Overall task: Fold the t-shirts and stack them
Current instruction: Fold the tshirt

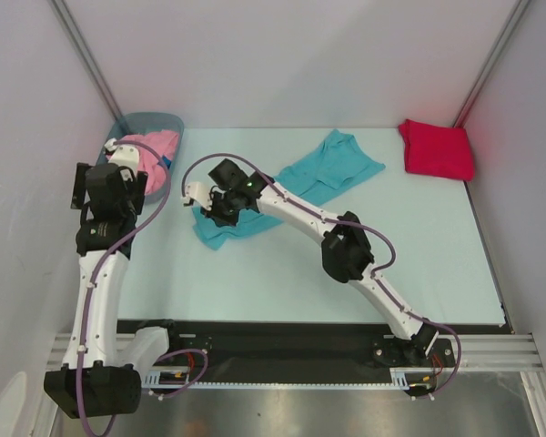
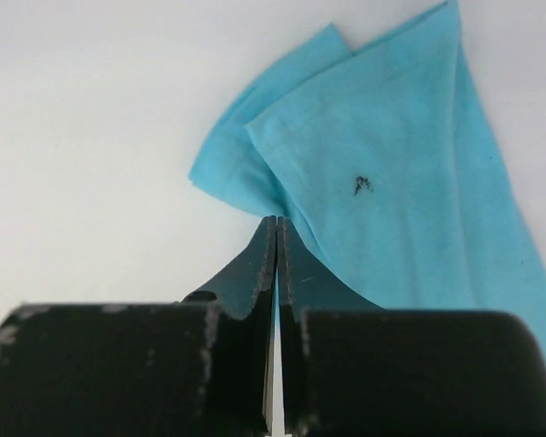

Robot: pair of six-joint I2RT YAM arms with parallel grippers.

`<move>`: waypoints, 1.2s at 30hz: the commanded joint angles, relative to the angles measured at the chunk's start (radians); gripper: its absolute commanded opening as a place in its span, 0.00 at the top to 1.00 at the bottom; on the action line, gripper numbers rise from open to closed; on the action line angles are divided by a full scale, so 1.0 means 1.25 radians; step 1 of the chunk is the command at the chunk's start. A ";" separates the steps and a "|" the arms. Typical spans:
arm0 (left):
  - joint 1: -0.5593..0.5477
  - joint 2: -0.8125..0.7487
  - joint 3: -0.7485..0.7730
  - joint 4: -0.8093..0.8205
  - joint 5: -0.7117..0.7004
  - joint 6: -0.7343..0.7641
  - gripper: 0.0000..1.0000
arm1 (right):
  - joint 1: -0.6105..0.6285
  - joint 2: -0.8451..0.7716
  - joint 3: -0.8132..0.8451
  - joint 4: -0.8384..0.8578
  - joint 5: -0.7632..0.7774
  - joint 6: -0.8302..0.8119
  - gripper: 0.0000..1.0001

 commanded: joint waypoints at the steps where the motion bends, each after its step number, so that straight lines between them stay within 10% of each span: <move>1: 0.006 0.020 0.030 0.018 0.018 -0.005 0.00 | -0.001 -0.096 -0.022 0.020 -0.062 -0.003 1.00; 20: 0.006 0.040 0.043 0.004 0.052 -0.026 0.00 | -0.023 0.072 0.002 0.255 0.028 0.083 1.00; 36: 0.005 0.104 0.103 0.032 0.052 0.014 0.00 | -0.032 0.049 -0.072 0.118 -0.098 0.148 1.00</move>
